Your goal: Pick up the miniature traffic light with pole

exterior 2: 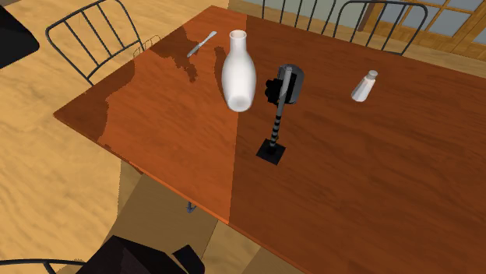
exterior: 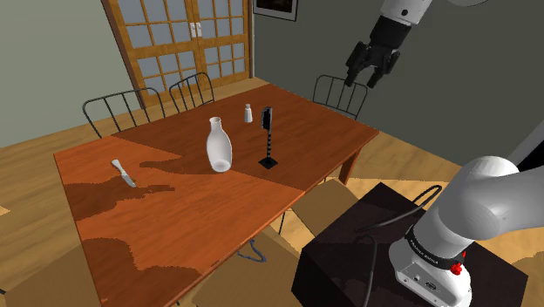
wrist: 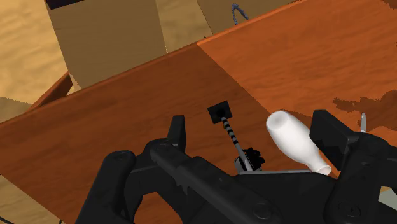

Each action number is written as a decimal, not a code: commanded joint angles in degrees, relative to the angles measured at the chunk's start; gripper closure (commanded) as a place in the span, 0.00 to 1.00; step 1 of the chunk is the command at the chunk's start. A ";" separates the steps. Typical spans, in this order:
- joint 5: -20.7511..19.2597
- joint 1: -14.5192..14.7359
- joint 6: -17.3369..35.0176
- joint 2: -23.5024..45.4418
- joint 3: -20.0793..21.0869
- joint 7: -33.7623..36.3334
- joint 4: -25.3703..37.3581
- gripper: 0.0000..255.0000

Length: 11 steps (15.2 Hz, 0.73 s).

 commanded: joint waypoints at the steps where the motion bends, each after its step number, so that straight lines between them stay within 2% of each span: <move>1: 0.00 0.00 0.00 0.00 0.00 0.00 0.00 0.00; 11: -0.07 1.74 13.76 19.99 2.55 -0.58 5.32 0.00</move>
